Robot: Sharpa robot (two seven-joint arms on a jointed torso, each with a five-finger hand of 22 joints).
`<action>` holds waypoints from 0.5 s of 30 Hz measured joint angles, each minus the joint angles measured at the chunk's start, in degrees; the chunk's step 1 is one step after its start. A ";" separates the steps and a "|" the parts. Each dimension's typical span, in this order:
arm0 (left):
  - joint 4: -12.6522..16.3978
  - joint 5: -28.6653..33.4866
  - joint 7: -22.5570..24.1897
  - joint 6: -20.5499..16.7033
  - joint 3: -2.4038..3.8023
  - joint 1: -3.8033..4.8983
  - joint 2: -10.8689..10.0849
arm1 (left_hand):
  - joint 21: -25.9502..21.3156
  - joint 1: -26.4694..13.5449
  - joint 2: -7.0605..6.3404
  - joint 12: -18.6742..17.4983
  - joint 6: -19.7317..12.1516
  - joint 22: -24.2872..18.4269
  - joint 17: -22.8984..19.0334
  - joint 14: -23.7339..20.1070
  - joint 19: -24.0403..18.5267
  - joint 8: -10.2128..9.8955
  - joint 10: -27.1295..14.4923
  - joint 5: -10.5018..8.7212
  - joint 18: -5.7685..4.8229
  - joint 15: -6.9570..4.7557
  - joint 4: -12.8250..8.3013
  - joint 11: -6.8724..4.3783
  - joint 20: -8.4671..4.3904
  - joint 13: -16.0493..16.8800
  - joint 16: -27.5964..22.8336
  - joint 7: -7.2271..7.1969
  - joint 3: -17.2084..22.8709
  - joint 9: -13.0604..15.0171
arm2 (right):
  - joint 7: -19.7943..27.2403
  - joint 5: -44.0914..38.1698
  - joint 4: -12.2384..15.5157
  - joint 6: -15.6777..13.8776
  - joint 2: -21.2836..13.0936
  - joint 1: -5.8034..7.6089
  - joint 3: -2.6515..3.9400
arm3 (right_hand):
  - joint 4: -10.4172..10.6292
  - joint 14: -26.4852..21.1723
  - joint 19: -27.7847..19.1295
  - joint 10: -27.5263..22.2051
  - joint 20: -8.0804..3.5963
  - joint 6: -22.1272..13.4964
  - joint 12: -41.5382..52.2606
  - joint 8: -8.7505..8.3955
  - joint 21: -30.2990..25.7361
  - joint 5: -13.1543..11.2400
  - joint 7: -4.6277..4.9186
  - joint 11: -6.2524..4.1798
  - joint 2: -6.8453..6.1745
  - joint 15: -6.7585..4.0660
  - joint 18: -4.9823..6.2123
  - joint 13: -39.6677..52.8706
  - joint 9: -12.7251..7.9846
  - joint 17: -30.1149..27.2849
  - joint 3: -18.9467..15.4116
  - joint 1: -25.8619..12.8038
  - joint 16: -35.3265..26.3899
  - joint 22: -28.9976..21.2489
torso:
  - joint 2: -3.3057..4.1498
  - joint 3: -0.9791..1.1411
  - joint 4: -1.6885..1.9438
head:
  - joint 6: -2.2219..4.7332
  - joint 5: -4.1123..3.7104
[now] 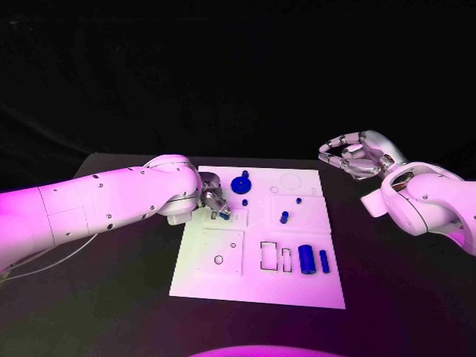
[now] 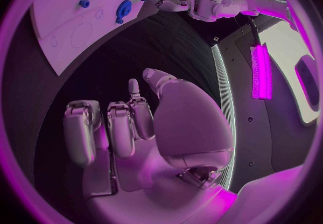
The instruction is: Assemble the parts on the task board
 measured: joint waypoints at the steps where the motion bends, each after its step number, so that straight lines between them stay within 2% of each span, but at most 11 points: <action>1: 0.00 -0.02 0.00 -0.07 0.00 -0.01 0.01 | 0.00 0.00 0.00 0.00 0.00 0.00 0.00 0.00 0.00 0.00 0.00 0.00 0.00 0.00 0.00 0.00 0.00 0.00 0.00 0.00 0.00 0.09 | 0.00 0.00 -0.01 0.00 0.01 -0.01 0.00 | 0.00 0.00 0.00 0.00 0.00 -0.08 0.00 0.00 0.00 0.00 -0.08 0.00 0.00 0.00 0.00 0.00 0.00 0.00 0.00 0.00 0.00 0.00 | 0.00 -0.01 0.01 | 0.01 0.02; 15: 0.12 -0.24 -0.06 -0.69 -0.07 -0.07 0.07 | 0.00 -0.21 0.23 0.00 0.00 0.04 -0.01 0.00 0.00 -0.01 0.00 0.36 0.00 0.00 0.00 0.00 0.00 0.13 0.00 0.01 0.00 0.22 | 0.02 0.00 -0.74 0.03 0.55 -0.10 -0.01 | 0.00 0.00 0.00 0.00 0.00 -0.08 0.00 0.00 0.00 0.00 -0.08 0.00 0.00 0.00 0.00 0.00 -0.01 -0.01 0.00 0.00 0.00 -0.01 | -0.01 0.02 -0.07 | 0.09 0.08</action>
